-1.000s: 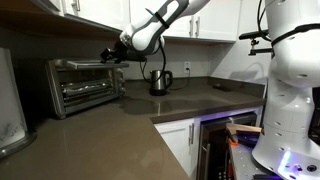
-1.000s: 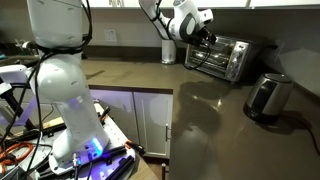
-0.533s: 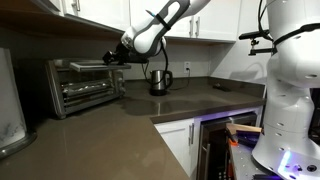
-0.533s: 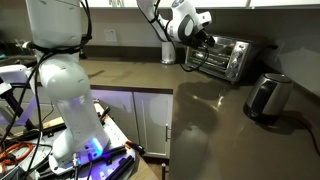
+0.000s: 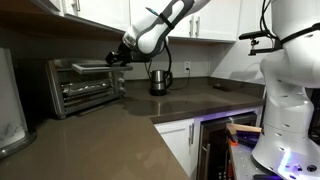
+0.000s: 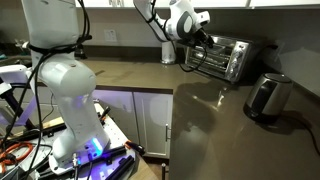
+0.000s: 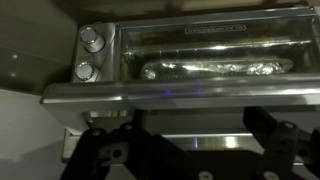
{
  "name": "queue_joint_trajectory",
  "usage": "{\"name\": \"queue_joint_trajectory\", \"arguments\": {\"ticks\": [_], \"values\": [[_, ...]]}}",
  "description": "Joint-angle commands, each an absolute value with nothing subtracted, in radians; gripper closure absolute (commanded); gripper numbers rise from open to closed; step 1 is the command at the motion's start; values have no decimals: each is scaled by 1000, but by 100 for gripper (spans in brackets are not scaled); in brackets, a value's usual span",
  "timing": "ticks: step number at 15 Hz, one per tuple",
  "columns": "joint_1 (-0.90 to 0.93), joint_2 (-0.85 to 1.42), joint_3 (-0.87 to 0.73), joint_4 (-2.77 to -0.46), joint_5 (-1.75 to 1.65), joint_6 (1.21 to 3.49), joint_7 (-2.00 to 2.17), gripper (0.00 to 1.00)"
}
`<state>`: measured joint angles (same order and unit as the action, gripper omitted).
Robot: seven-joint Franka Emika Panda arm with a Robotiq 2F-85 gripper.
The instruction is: Open the mini oven door
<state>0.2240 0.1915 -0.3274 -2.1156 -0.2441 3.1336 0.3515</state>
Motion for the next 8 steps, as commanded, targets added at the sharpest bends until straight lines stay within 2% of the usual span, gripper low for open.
{"name": "queue_joint_trajectory", "arguments": {"ticks": [1,8], "values": [[303,126,-386,-2168,-294,3084,423,0],[345,81,-369,-2229,-262,3083,435,0]]}}
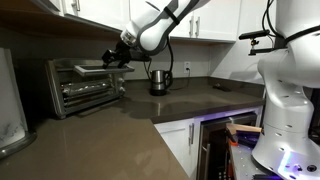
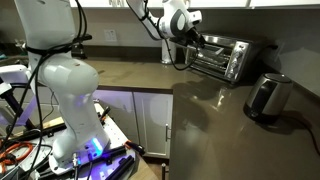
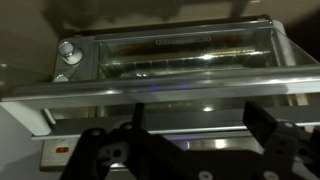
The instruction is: Open the mini oven door
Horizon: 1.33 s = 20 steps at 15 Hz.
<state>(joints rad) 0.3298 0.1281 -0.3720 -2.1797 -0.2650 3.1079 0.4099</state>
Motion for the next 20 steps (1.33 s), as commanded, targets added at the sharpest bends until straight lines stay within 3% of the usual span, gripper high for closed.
{"name": "queue_joint_trajectory", "arguments": {"ticks": [1,20], "values": [[345,79,-363,-2240,-254,3087,433,0],[347,47,-324,-2361,-187,3078,468,0]]}}
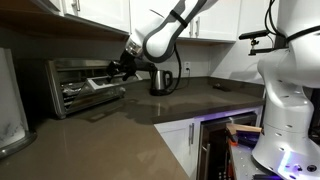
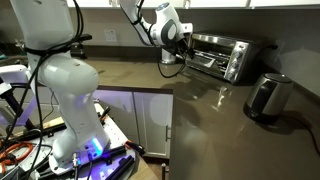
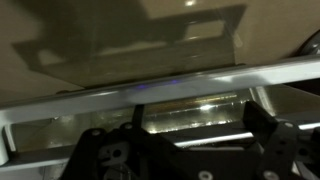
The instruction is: Open the mini oven door
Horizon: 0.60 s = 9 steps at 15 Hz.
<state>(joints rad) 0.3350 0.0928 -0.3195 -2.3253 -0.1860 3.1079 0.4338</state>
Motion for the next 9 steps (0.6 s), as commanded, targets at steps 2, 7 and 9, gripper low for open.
{"name": "queue_joint_trajectory", "arguments": {"ticks": [2,7,9], "values": [[353,41,-335,-2365,-204,3067,484,0],[385,44,-392,-2348,-311,3056,569,0],[413,45,-433,-2335,-401,3054,646,0]]}}
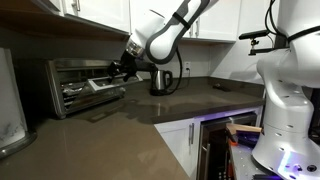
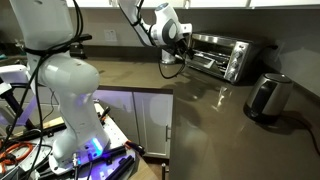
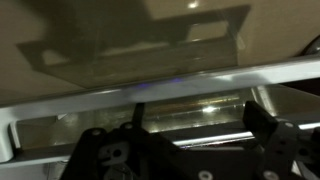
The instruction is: Open the mini oven door
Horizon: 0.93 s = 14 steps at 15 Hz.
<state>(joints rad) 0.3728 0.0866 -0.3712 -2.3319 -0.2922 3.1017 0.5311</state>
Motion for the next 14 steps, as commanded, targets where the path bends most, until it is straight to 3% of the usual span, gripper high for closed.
{"name": "queue_joint_trajectory", "arguments": {"ticks": [1,7,14], "values": [[425,43,-454,-2329,-450,3051,690,0],[449,-12,-473,-2335,-627,2972,876,0],[463,-25,-433,-2383,-547,2958,851,0]]}}
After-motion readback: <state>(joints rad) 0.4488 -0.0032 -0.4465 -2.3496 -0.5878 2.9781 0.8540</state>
